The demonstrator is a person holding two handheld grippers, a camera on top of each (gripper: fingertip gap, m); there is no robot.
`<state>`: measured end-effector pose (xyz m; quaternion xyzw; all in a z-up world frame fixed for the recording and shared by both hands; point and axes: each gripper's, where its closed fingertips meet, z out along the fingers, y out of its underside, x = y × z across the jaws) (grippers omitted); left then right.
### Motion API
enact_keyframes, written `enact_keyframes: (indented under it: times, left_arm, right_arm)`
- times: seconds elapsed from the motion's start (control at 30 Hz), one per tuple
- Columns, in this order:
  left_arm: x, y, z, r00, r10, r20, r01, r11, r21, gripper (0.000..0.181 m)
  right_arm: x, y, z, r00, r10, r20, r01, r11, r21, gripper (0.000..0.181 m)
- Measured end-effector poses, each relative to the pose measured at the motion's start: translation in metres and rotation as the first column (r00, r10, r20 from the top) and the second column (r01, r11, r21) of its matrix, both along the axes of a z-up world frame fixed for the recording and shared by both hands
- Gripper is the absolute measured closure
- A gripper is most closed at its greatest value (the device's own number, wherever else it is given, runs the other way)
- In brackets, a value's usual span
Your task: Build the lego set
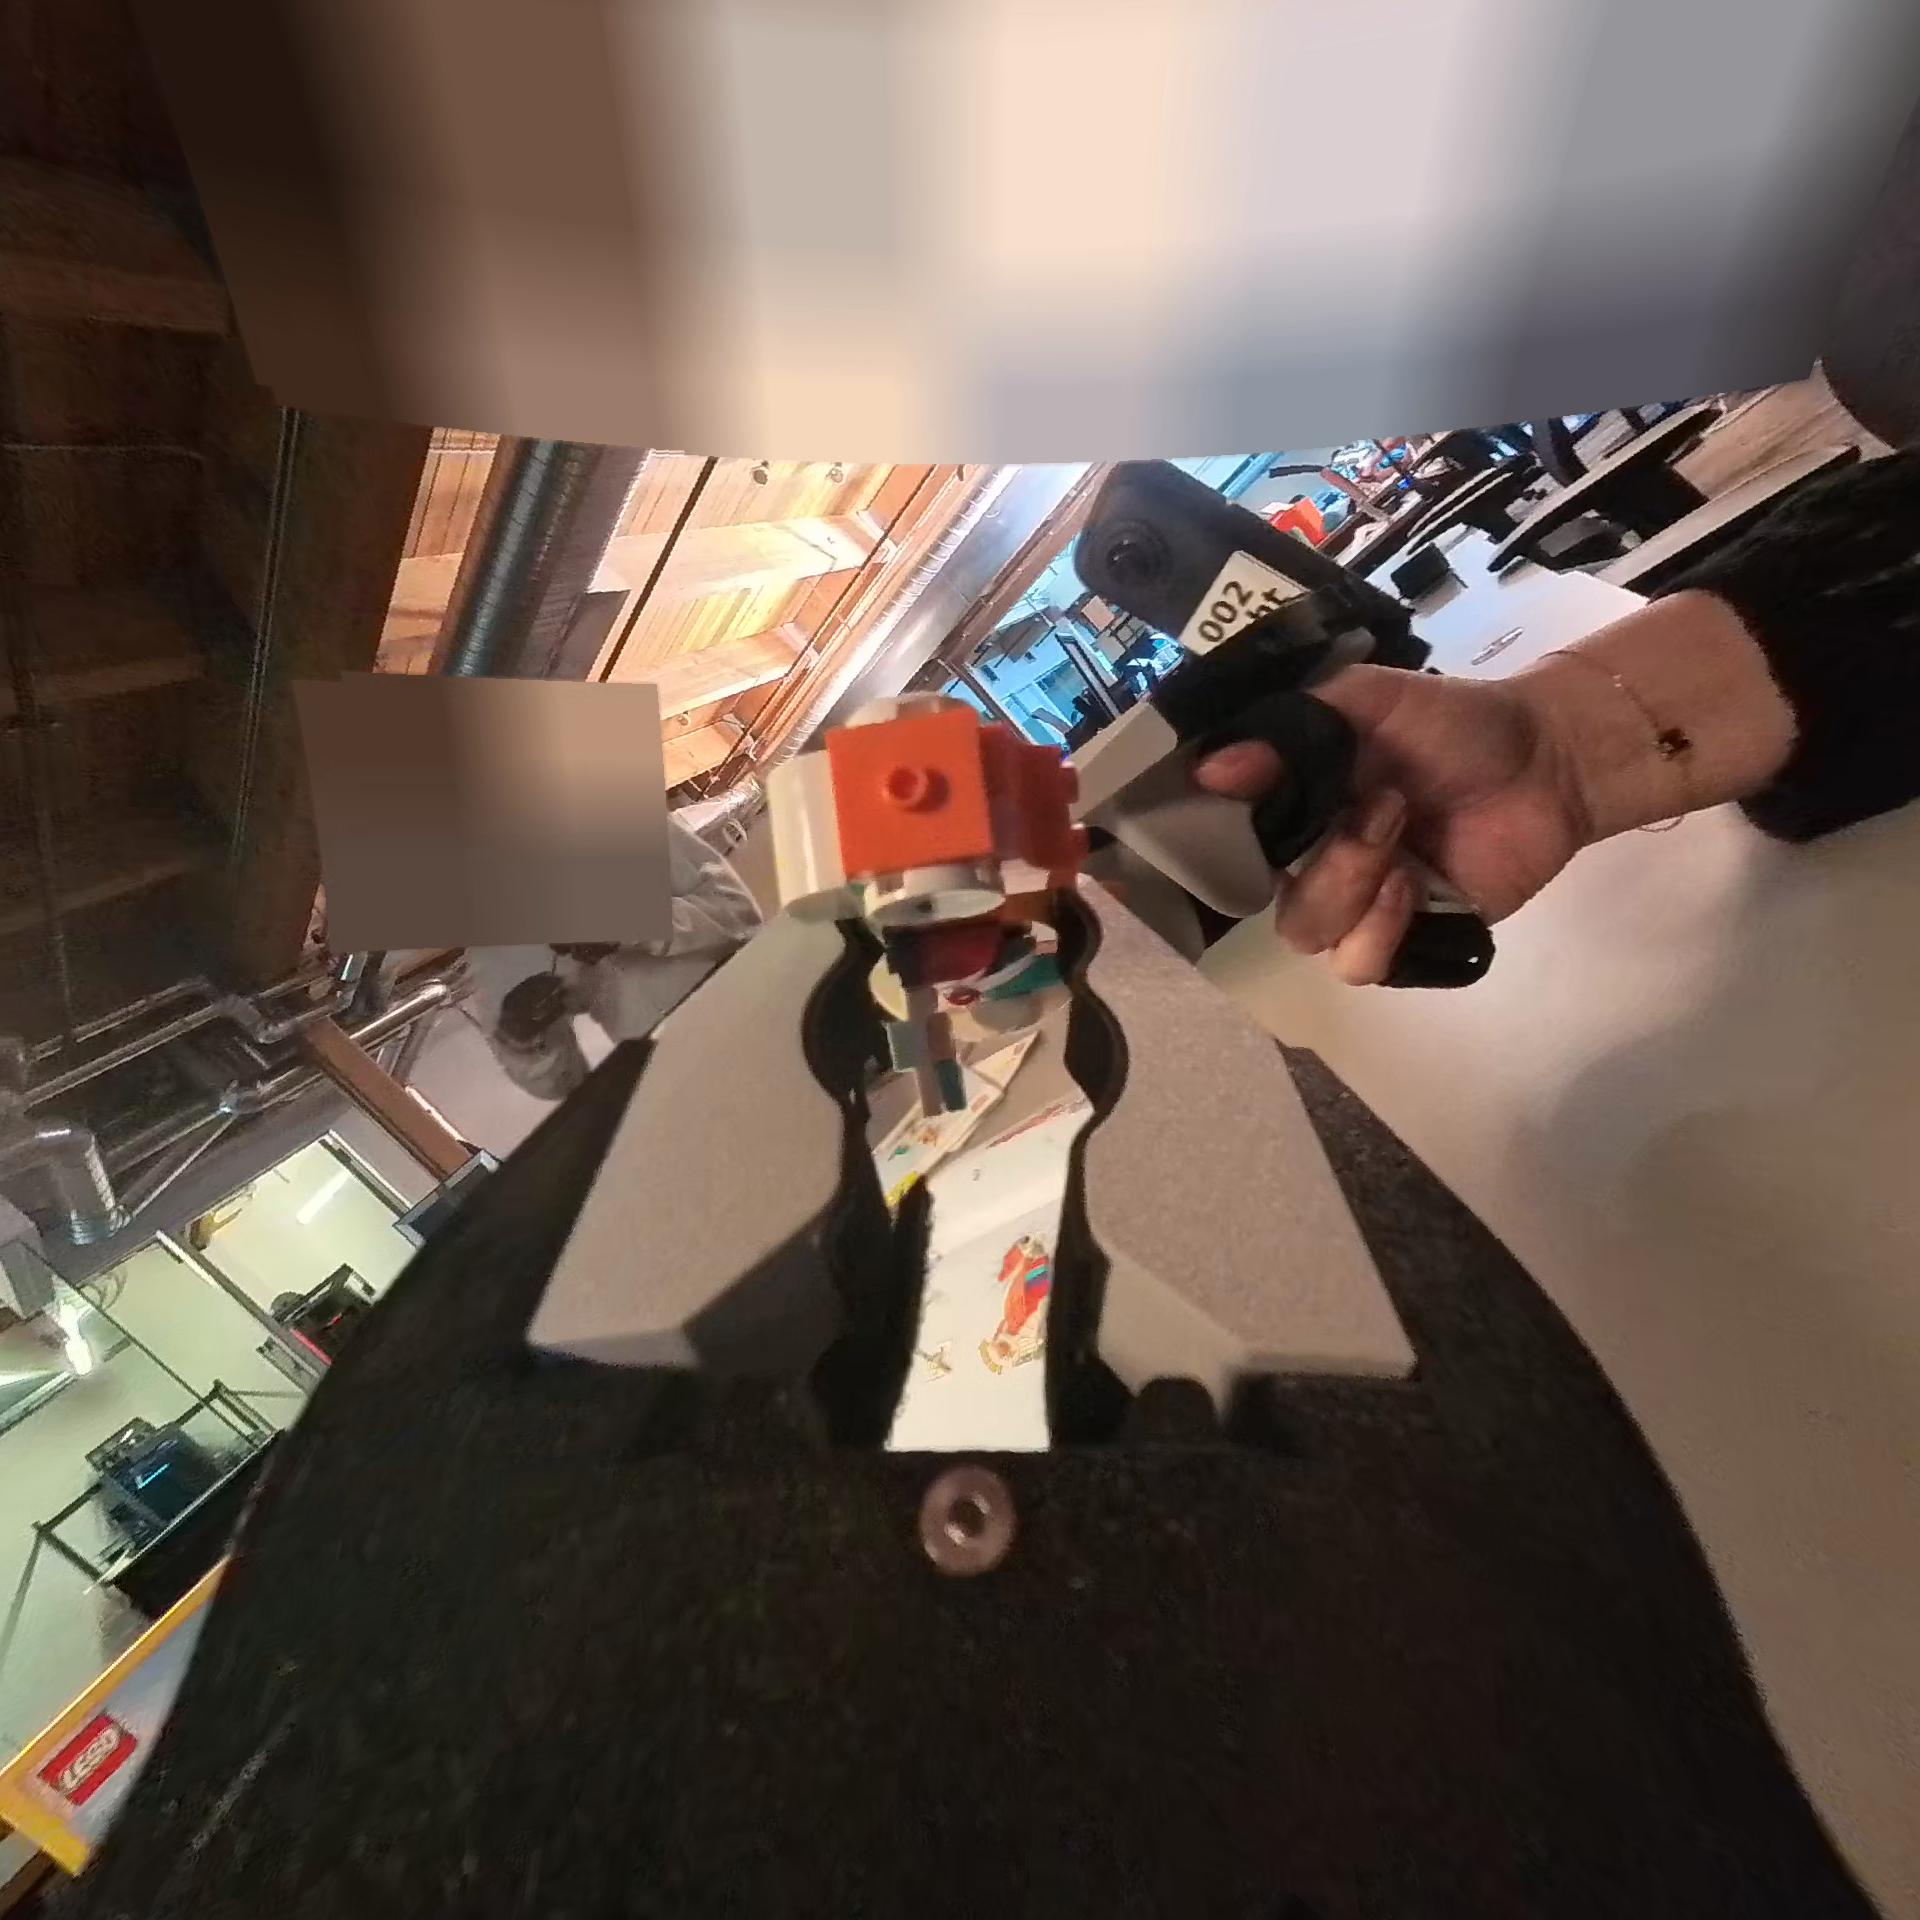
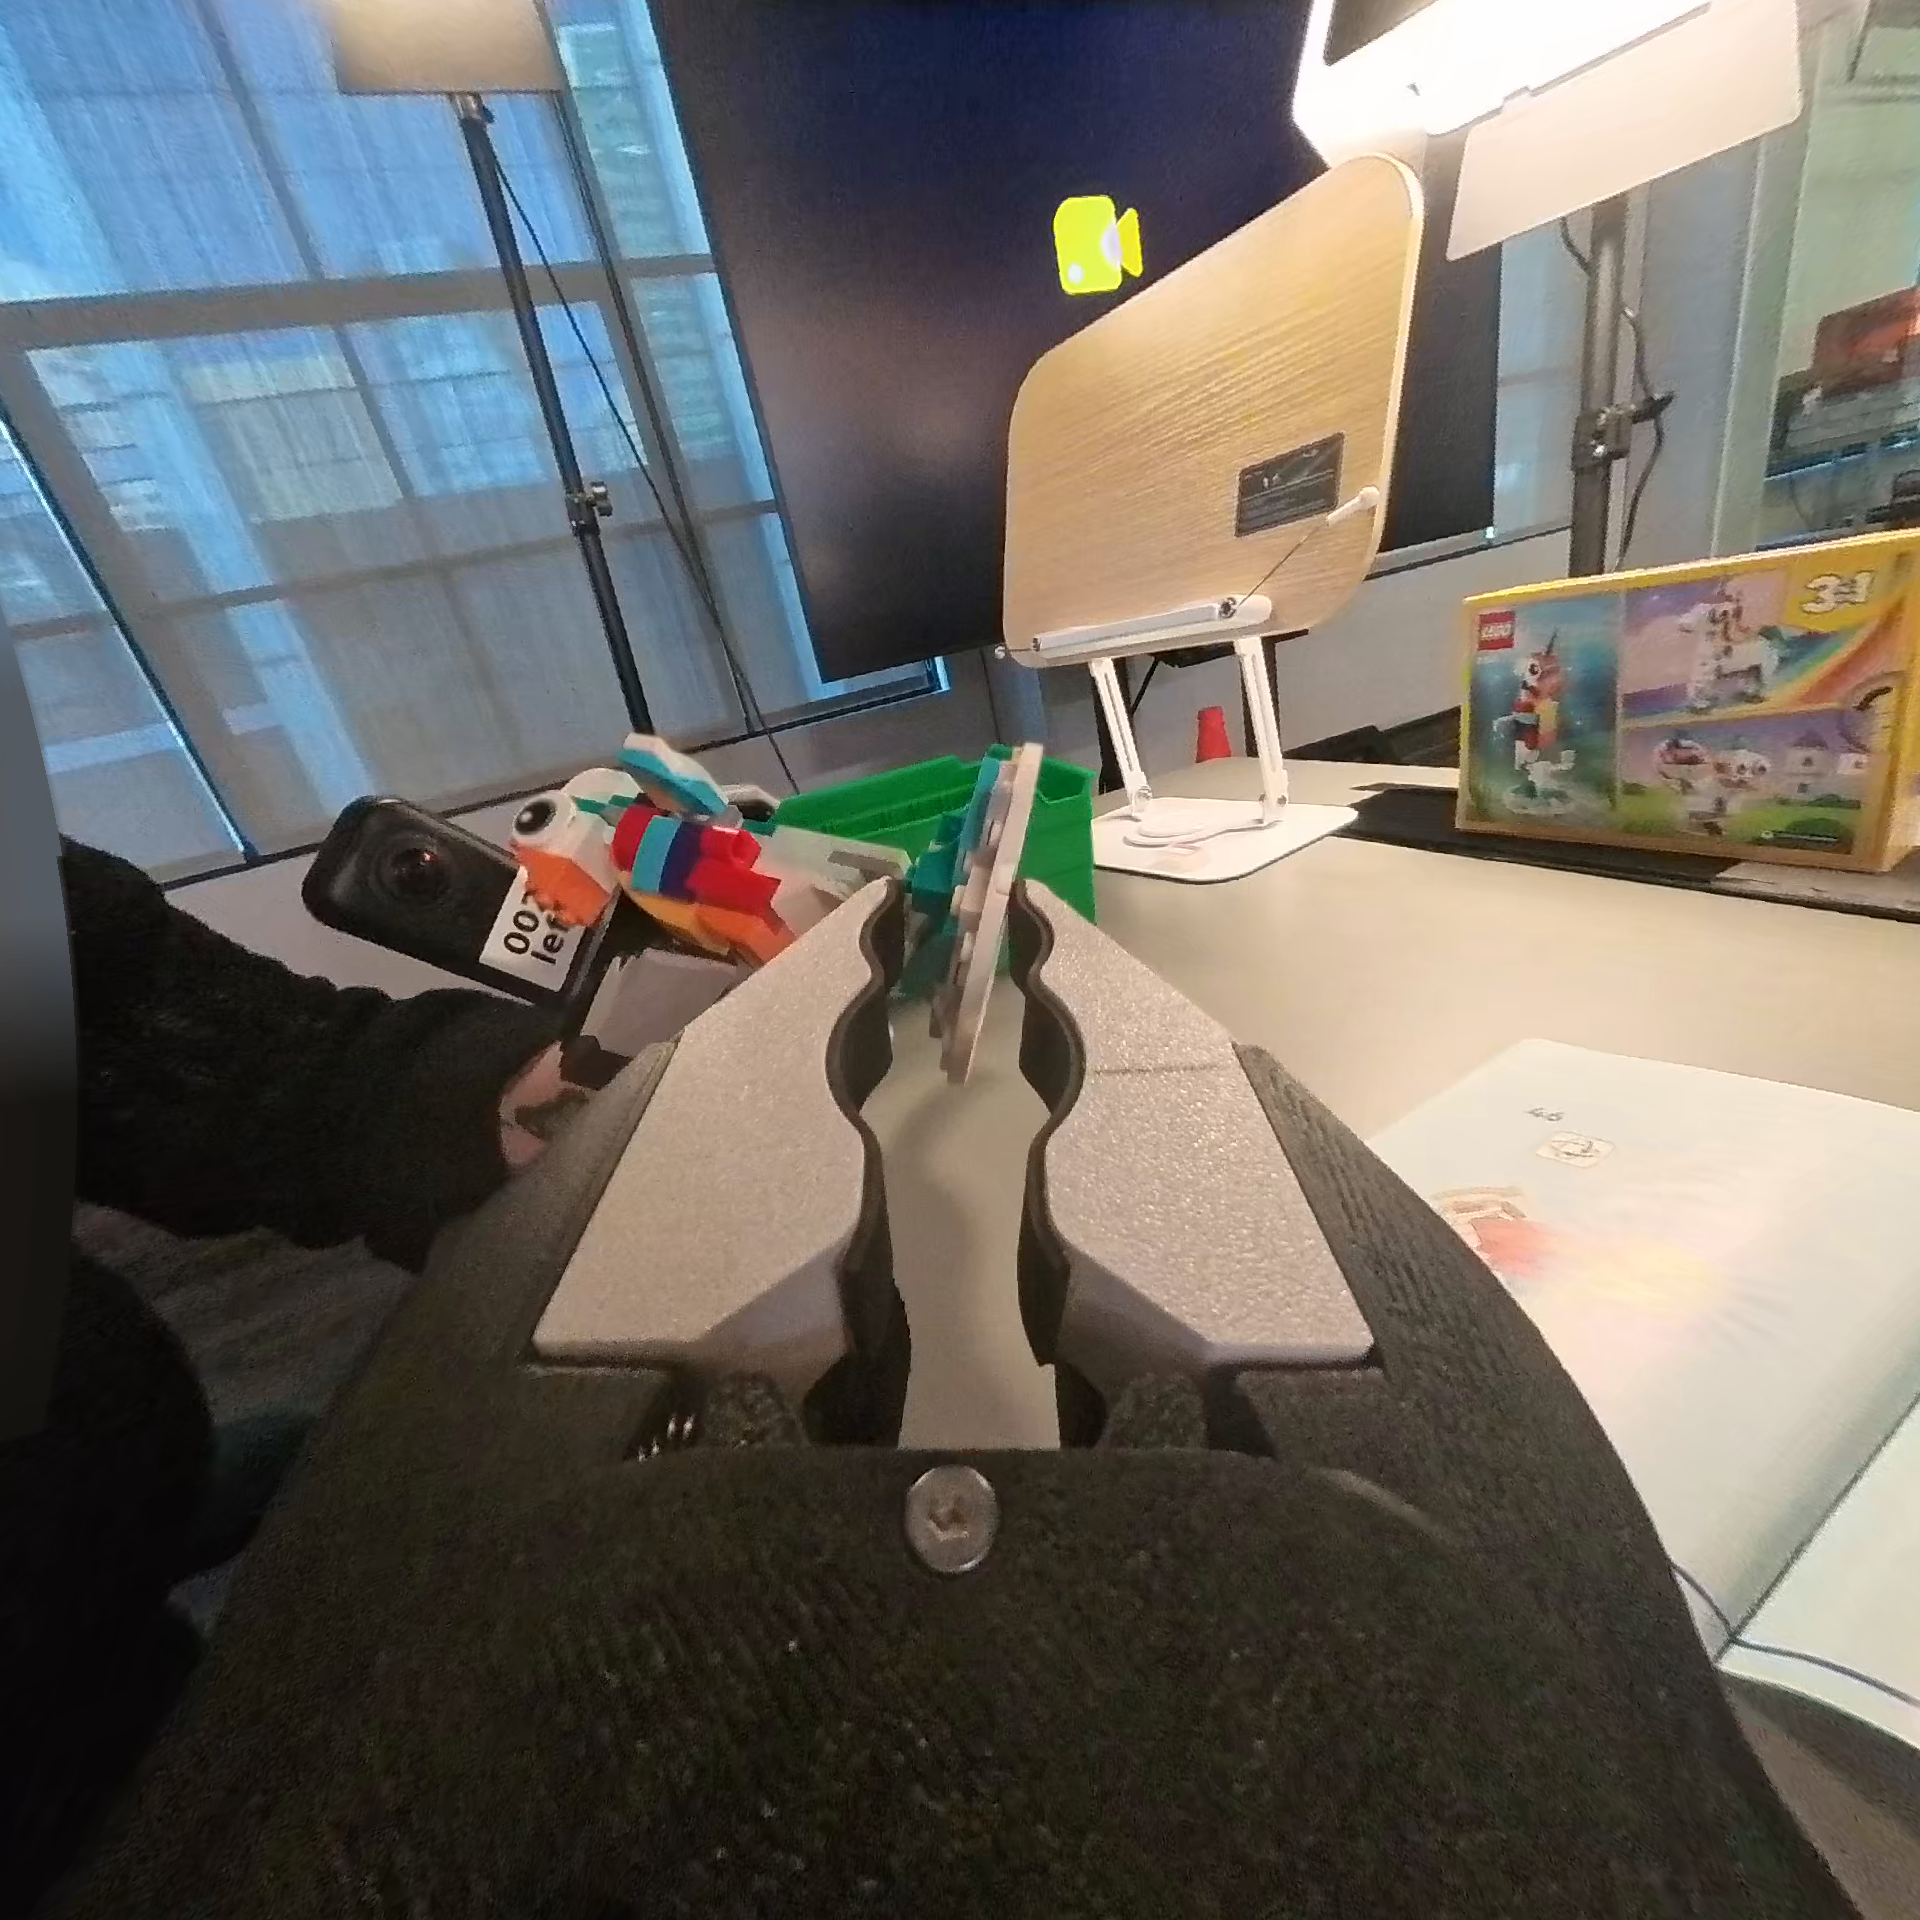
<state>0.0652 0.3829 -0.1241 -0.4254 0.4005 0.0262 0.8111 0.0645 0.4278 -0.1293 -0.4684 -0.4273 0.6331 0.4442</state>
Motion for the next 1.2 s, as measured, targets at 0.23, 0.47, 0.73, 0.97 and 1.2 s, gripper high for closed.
enact_keyframes:
  times: [0.23, 0.47, 0.73, 0.97, 1.2]
  left_arm:
    - [0.000, 0.000, -0.002, 1.000, 0.000, -0.013, 0.000, 1.000, -0.002, 0.151]
    - [0.001, 0.002, -0.006, 0.999, 0.012, -0.047, -0.012, 1.000, 0.000, 0.151]
    - [-0.003, 0.009, -0.008, 0.999, 0.041, -0.032, -0.042, 0.999, -0.022, 0.152]
    - [-0.005, 0.015, -0.009, 0.998, 0.039, 0.049, -0.034, 0.994, -0.102, 0.151]
    - [-0.010, 0.020, -0.008, 0.986, 0.021, 0.163, 0.009, 0.984, -0.176, 0.151]
  right_arm:
    - [0.001, -0.001, -0.004, 0.999, 0.033, 0.021, -0.033, 0.999, 0.000, 0.164]
    - [-0.001, -0.001, -0.010, 0.998, 0.036, 0.047, -0.036, 0.999, 0.007, 0.164]
    - [-0.001, 0.005, -0.010, 0.999, 0.028, 0.016, -0.027, 0.997, -0.079, 0.164]
    - [-0.003, 0.008, -0.010, 0.999, -0.040, -0.004, 0.040, 0.999, -0.011, 0.164]
    - [-0.004, 0.010, -0.012, 0.997, -0.080, -0.019, 0.080, 0.997, 0.023, 0.164]
